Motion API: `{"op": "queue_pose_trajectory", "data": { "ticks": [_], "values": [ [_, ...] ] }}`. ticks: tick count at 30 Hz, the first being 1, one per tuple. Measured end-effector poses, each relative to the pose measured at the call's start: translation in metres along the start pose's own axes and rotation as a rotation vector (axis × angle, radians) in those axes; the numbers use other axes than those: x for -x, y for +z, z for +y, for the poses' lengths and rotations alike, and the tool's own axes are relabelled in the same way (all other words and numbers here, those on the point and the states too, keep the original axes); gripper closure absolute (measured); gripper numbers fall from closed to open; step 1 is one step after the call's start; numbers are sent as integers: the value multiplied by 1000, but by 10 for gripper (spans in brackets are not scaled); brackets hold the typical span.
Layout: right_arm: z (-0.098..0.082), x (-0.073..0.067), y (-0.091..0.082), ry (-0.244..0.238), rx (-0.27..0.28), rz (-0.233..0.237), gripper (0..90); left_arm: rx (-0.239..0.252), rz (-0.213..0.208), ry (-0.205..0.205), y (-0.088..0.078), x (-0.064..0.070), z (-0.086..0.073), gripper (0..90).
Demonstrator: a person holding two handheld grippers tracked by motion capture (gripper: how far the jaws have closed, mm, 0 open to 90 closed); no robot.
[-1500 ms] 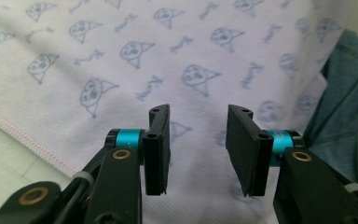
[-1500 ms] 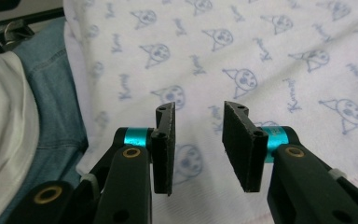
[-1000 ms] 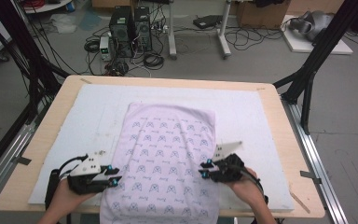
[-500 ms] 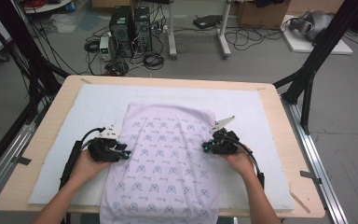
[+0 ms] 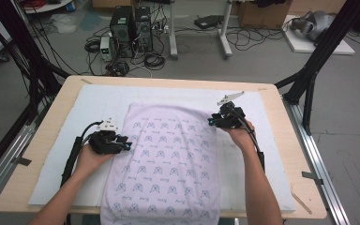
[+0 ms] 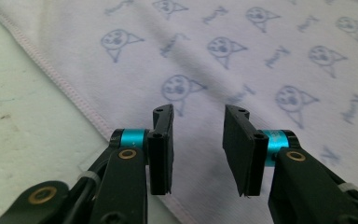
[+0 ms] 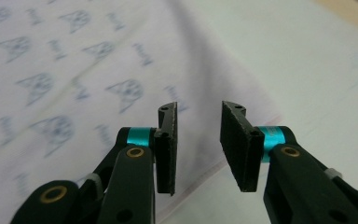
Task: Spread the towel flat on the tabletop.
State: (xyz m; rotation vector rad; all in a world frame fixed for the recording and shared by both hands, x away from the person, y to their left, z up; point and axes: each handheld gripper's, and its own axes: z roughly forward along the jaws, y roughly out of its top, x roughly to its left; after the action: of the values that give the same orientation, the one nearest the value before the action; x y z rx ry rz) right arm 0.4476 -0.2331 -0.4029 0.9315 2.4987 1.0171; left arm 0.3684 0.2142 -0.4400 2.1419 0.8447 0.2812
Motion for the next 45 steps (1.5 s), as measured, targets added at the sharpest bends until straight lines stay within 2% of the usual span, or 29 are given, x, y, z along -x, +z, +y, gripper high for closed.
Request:
{"op": "queue_pose_trajectory", "data": {
  "ticks": [1, 3, 5, 8, 9, 12, 14, 15, 17, 18, 19, 20, 21, 24, 26, 29, 32, 33, 34, 35, 36, 37, 38, 39, 40, 41, 42, 43, 45],
  "values": [
    [0, 4, 4, 20, -12, -3, 632, 12, -2, -3, 1, -1, 0, 632],
    [-3, 10, 12, 32, -40, -21, 611, 1, 0, -3, 4, -2, 1, 631],
    [-6, 13, 19, 53, -59, -33, 620, 4, 1, 1, 6, -2, 1, 630],
    [-10, 13, 30, 75, -105, -25, 758, 1, 0, 3, 5, -2, 1, 626],
    [-10, 12, 30, 84, -106, -35, 847, 1, 0, 0, 5, -2, 0, 626],
    [-4, 7, 24, 84, -75, -20, 874, -4, 2, 3, 5, 0, 0, 625],
    [2, -2, 19, 38, -63, 6, 877, -13, 0, 4, 4, 0, 0, 625],
    [3, -8, 17, 28, -58, 40, 877, -14, -2, 5, 3, 1, 0, 623],
    [5, -23, 17, -33, -69, 130, 871, -21, -2, 11, 2, 2, 0, 621],
    [6, -30, 18, -46, -75, 194, 855, -22, -3, 12, 1, 3, 0, 619],
    [7, -41, 18, -100, -87, 234, 804, -26, -4, 17, 1, 3, 0, 617],
    [8, -47, 16, -124, -87, 235, 766, -25, -3, 15, 1, 4, 0, 615],
    [9, -49, 14, -115, -65, 234, 747, -25, -2, 15, 1, 4, 0, 613],
    [13, -45, 6, -86, 7, 161, 707, -27, 0, 18, 2, 4, 1, 610],
    [15, -42, 6, -47, 16, 105, 648, -27, -2, 21, 2, 4, 1, 609],
    [16, -40, 15, 4, 22, 84, 562, -24, -2, 12, 3, 3, 1, 609],
    [16, -40, 30, 41, -19, 102, 551, -25, -2, 13, 3, 4, 1, 607],
    [15, -41, 35, 46, -53, 109, 606, -25, -2, 15, 3, 4, 1, 604],
    [15, -42, 38, 33, -65, 113, 653, -25, -2, 17, 3, 4, 1, 604],
    [15, -44, 40, 24, -84, 108, 742, -25, -3, 17, 3, 4, 1, 603],
    [15, -45, 40, 5, -82, 93, 806, -23, -2, 14, 3, 4, 1, 602],
    [17, -45, 39, -15, -78, 77, 831, -24, -1, 17, 3, 4, 1, 601],
    [22, -45, 33, -63, -62, 3, 839, -23, -1, 19, 3, 4, 1, 602],
    [27, -43, 24, -96, -16, -90, 837, -24, -1, 19, 3, 4, 1, 602],
    [29, -36, 13, -85, 63, -200, 787, -20, 1, 16, 4, 4, 1, 602],
    [29, -27, 4, -25, 87, -306, 708, -20, 3, 16, 4, 4, 1, 602],
    [28, -15, -1, 40, 60, -315, 662, -22, 5, 22, 3, 5, 1, 597],
    [25, -9, -3, 73, 42, -303, 646, -21, 4, 21, 3, 5, 1, 592],
    [18, -9, -3, 79, 18, -279, 606, -20, 4, 22, 3, 5, 1, 583]
  ]
}}
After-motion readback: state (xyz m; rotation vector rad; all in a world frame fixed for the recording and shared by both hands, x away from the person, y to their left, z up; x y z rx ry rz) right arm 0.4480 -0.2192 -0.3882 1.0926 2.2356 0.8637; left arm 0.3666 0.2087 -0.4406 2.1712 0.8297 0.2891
